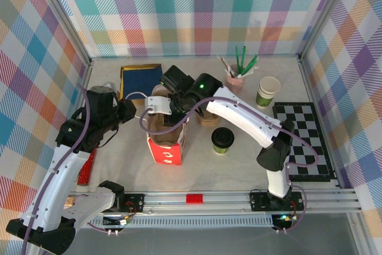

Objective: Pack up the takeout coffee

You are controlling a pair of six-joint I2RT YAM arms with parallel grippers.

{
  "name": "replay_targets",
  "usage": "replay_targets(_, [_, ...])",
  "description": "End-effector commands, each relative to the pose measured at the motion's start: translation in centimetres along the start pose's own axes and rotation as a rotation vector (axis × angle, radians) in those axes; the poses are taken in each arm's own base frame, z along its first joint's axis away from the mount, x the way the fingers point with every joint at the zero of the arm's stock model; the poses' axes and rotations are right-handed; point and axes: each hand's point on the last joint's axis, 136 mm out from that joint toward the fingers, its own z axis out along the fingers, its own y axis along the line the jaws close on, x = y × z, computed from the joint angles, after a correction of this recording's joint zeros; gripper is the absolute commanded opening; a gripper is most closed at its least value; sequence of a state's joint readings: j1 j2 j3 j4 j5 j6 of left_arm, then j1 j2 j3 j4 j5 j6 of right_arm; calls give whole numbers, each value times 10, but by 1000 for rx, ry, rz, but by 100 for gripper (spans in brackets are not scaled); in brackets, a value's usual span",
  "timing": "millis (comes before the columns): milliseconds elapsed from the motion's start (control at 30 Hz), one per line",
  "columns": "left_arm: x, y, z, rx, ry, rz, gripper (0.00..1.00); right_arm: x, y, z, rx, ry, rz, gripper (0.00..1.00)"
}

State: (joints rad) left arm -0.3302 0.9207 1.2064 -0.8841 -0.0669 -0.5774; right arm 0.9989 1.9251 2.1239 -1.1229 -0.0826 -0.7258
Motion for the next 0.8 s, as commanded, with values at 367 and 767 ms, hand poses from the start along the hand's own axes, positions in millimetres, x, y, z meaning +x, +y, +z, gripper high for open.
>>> replay_targets(367, [4, -2, 6, 30, 15, 17, 16, 5, -12, 3, 55, 55, 32, 25])
replay_targets(767, [3, -5, 11, 40, 14, 16, 14, 8, -4, 13, 11, 81, -1, 24])
